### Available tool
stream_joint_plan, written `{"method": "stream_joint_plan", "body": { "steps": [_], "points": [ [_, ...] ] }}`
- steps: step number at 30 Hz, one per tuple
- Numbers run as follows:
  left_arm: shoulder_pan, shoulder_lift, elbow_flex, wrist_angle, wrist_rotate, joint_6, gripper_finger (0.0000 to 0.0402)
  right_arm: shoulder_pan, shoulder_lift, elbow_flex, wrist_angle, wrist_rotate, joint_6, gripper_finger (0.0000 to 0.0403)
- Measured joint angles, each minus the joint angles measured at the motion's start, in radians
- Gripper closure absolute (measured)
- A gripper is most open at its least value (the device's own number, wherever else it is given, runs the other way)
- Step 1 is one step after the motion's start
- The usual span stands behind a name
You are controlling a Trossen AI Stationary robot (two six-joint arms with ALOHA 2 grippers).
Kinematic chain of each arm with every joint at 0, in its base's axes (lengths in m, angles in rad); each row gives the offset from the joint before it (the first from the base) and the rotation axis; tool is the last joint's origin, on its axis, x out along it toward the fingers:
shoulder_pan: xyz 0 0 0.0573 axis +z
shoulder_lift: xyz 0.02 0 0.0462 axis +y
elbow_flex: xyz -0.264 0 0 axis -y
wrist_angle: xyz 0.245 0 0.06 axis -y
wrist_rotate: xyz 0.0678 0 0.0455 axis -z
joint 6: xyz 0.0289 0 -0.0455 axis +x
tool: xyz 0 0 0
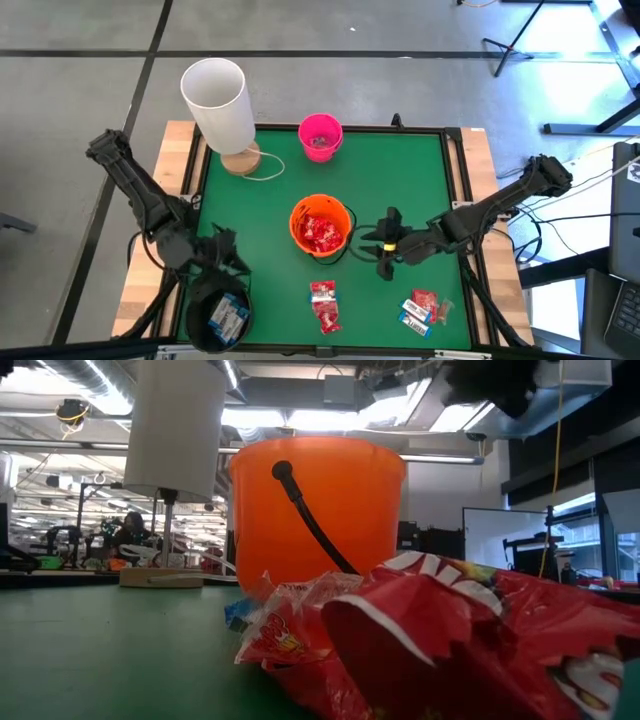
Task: Sort candy
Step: Put the orange gummy into the pink bucket
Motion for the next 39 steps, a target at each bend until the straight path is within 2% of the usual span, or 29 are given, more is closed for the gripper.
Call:
{"method": "stream_joint_plan", "body": {
  "steps": [4,6,11,15,19,24,32,39],
  "points": [
    [0.036,-0.017,0.000,0.002,-0.162,0.213,0.0217,0.000,0.010,0.000,-0.157,-0.123,0.136,0.0276],
    [0.064,-0.017,0.000,0.018,-0.179,0.306,0.0217,0.001,0.025,0.000,-0.206,-0.217,0.186,0.0276],
    [0.147,-0.010,-0.017,0.157,-0.068,0.490,0.0217,0.080,0.063,0.000,-0.252,-0.356,0.261,0.0276],
    [0.211,-0.010,-0.122,0.454,0.081,0.615,0.0217,0.175,0.081,0.000,-0.268,-0.382,0.378,0.0276],
    [0.289,-0.010,-0.247,0.684,0.194,0.619,0.0217,0.266,0.084,0.000,-0.282,-0.354,0.527,0.0276],
    [0.331,-0.010,-0.339,0.849,0.202,0.608,0.0217,0.340,0.116,0.000,-0.271,-0.323,0.622,0.0276],
    [0.347,-0.010,-0.356,0.866,0.204,0.616,0.0218,0.367,0.238,0.000,-0.297,-0.440,0.631,0.0276],
    [0.346,-0.010,-0.356,0.865,0.201,0.631,0.0218,0.374,0.239,0.009,-0.424,-0.470,0.659,0.0276]
  ]
}}
